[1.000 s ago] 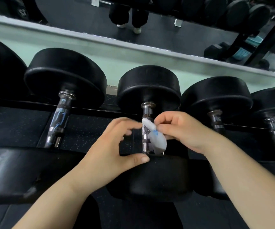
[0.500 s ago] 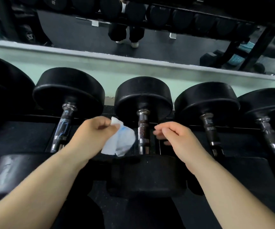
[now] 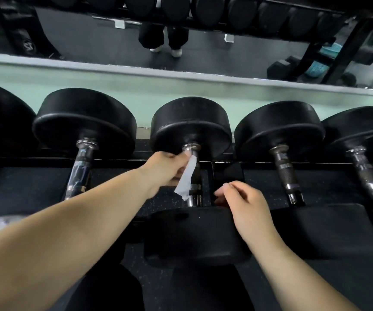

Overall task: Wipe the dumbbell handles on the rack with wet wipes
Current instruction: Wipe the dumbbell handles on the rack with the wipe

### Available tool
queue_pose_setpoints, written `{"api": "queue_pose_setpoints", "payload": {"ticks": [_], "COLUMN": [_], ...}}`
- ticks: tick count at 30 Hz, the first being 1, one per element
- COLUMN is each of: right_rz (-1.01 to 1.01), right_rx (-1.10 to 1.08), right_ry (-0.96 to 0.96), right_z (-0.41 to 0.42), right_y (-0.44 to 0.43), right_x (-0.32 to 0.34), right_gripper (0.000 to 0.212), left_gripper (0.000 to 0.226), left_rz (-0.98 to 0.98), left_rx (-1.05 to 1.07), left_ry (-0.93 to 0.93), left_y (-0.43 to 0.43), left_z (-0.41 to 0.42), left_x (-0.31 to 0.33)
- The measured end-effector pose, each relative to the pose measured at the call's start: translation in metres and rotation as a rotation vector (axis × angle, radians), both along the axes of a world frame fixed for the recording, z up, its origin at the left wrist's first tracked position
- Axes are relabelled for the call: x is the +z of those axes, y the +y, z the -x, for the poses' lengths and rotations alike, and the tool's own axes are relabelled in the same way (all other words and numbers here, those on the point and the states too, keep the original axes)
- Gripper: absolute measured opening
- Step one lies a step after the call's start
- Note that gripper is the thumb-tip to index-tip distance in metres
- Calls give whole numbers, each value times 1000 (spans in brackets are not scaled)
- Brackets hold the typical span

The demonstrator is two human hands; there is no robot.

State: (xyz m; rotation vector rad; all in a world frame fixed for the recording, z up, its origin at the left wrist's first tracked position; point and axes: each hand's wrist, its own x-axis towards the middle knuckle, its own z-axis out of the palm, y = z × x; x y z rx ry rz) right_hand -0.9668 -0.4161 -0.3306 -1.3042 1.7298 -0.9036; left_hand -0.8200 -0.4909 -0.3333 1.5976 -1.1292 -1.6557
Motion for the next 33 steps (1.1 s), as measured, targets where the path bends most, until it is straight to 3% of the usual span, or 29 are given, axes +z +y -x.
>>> {"api": "queue_pose_setpoints", "payload": {"ticks": [2, 7, 9, 17, 22, 24, 26, 28, 30, 33], "right_rz": [-11, -17, -18, -40, -41, -42, -39, -40, -35, -38], "right_rx": [-8, -14, -10, 26, 16, 19, 19, 27, 24, 17], "right_ry": [2, -12, -3, 21, 14, 16, 17, 20, 14, -10], "right_z": [0, -1, -1, -3, -2, -2, -2, -2, -2, -2], "right_y": [0, 0, 1, 1, 1, 1, 2, 2, 1, 2], "right_x": [-1, 1, 2, 8, 6, 6, 7, 7, 7, 8], "right_gripper": [29, 29, 27, 28, 27, 28, 29, 29, 29, 26], "left_gripper": [44, 5, 7, 27, 24, 21, 17, 7, 6, 10], "left_rz": [-78, -38, -32, 122, 320, 311, 276, 296, 421, 491], "left_rx": [85, 22, -1, -353, -121, -258, -526, -663, -563, -219], "left_ry": [88, 73, 58, -277, -222, -258, -390, -498, -506, -400], "left_y": [-4, -2, -3, 11, -6, -6, -2, 5, 1, -15], "left_z": [0, 3, 1, -4, -1, -5, -9, -10, -7, 0], "left_x": [-3, -12, -13, -11, -7, -4, -3, -4, -4, 0]}}
